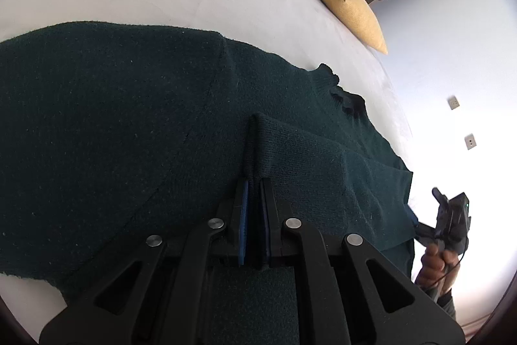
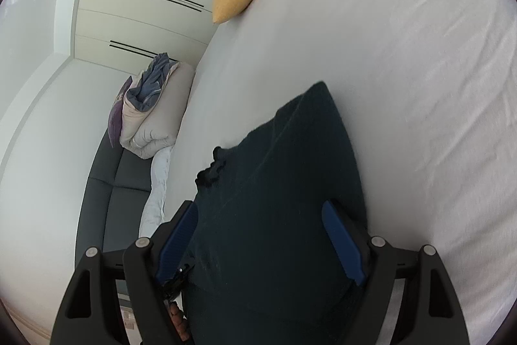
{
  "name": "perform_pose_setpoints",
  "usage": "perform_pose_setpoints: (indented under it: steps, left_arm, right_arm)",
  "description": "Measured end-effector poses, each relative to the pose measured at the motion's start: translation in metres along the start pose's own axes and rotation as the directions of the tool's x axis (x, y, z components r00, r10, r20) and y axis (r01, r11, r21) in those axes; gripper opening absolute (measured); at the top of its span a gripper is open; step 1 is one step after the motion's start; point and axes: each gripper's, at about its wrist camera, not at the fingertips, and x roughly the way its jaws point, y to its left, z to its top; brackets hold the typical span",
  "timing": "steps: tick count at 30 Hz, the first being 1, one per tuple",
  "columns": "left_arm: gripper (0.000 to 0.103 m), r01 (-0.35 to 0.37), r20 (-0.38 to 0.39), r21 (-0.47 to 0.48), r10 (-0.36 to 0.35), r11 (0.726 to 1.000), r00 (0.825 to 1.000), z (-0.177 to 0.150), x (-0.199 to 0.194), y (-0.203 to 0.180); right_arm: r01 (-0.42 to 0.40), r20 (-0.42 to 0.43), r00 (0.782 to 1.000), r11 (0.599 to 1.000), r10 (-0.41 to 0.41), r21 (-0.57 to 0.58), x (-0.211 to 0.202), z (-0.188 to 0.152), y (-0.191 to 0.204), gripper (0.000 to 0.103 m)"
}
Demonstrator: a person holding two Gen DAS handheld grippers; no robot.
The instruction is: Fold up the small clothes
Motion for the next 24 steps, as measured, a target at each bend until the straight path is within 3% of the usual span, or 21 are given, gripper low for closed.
perform_pose_setpoints:
  steps: [4, 7, 10, 12, 16, 20, 22, 23, 24]
  left_arm:
    - [0.008, 0.029, -0.006, -0.022, -0.029, 0.999, 1.0, 0.001, -0.001, 0.006]
    - [0.008, 0.056, -0.008, -0.059, -0.057, 0.997, 0.998, 0.003, -0.01, 0.012]
    - [0.008, 0.017, 0.036, -0.058, -0.015, 0.998, 0.999, 0.002, -0.036, 0.016]
    - [0.008, 0.044, 0.082, -0.064, -0.039, 0.997, 0.996, 0.0, -0.061, 0.023]
    - [0.008, 0.043, 0.166, -0.132, -0.021, 0.99, 0.986, -0.01, -0.115, 0.063]
    - [0.009, 0.062, 0.227, -0.277, 0.002, 0.959, 0.974, -0.031, -0.159, 0.123]
    - [0.021, 0.106, 0.262, -0.367, -0.006, 0.924, 0.965, -0.045, -0.177, 0.156]
    - [0.045, 0.116, 0.274, -0.403, -0.001, 0.908, 0.962, -0.05, -0.182, 0.168]
    - [0.075, 0.126, 0.291, -0.434, 0.006, 0.892, 0.957, -0.055, -0.188, 0.178]
  right_arm:
    - [-0.013, -0.047, 0.999, 1.0, 0.012, -0.029, -0.026, -0.04, 0.0, 0.082]
    - [0.028, -0.041, 0.999, 0.999, -0.03, -0.03, -0.057, -0.065, -0.001, 0.082]
    - [-0.008, 0.009, 1.0, 1.0, 0.008, 0.015, -0.088, -0.082, -0.004, 0.083]
    - [-0.037, 0.054, 0.998, 0.999, 0.036, 0.031, -0.103, -0.089, 0.0, 0.083]
    - [-0.145, 0.117, 0.983, 0.989, 0.14, 0.036, -0.114, -0.097, 0.019, 0.083]
    - [-0.208, 0.098, 0.974, 0.978, 0.206, 0.006, -0.099, -0.106, 0.052, 0.083]
    - [-0.229, 0.06, 0.972, 0.973, 0.229, -0.017, -0.084, -0.113, 0.072, 0.083]
    - [-0.234, 0.038, 0.971, 0.972, 0.235, -0.028, -0.077, -0.118, 0.081, 0.083]
    - [-0.239, 0.015, 0.971, 0.97, 0.24, -0.038, -0.069, -0.123, 0.09, 0.083]
